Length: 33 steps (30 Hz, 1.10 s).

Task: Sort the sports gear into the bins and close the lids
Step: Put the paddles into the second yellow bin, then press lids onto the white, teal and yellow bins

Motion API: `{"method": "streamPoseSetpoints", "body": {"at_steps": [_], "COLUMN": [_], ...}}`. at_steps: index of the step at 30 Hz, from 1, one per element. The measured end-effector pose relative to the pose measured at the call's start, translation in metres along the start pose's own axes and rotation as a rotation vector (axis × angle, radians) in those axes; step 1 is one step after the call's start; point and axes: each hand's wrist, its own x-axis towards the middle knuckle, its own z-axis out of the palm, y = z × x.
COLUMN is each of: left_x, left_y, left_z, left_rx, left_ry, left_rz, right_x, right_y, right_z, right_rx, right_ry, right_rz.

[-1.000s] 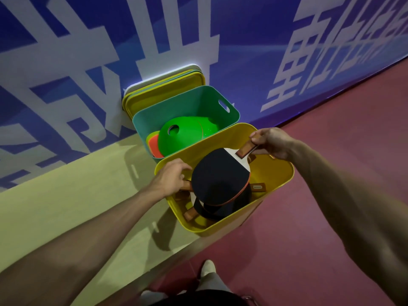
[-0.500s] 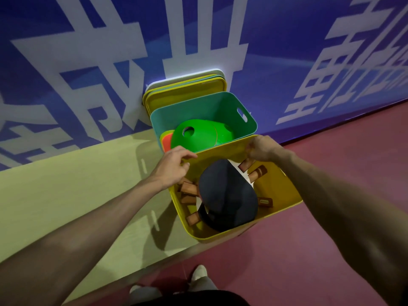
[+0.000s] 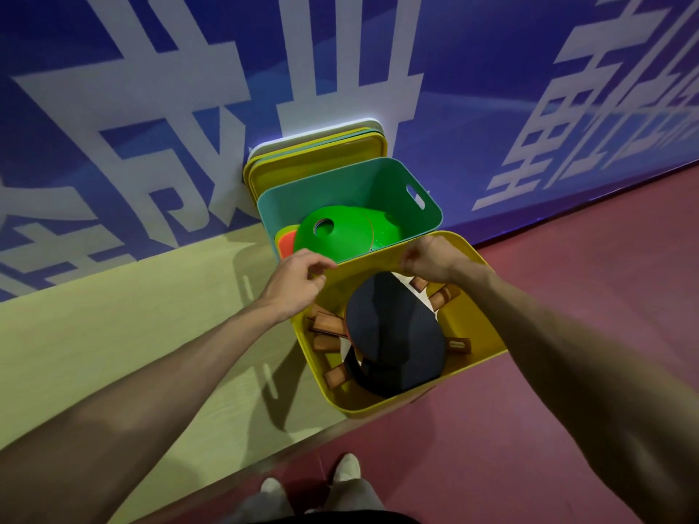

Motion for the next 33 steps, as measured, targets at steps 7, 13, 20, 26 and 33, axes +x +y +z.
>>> {"method": "streamPoseSetpoints", "body": {"at_steps": [7,13,20,26,33], "left_x": [0.005,0.0,0.0,-0.001,0.03], "left_y": [-0.009,-0.024,-0.044,-0.068,-0.071], "left_z": [-0.02,-0.052,-0.126,-0.184,-0.196], "left_rx": [-0.007,-0.057,-0.04,-0.082,-0.199], "left_ry": [-0.004,0.041,0.089,0.159,0.188], "left_rz": [-0.037,-0.085,-0.096,-0.08,-0.144], "right_x": [0.004,0.016,0.036,0.056,0.092], "right_y": [-0.037,-0.079,-0.142,-0.187,-0.188], "right_z": [-0.001,-0.003,-0.006,-0.018,-0.049], "right_rx": [0.047,0.051,0.068,0.072,0.109], "right_ry": [-0.01,-0.002,0.103,0.195,0.271], "right_rz": [-0.135,-0.185,-0.219,-0.151,-0.103]}}
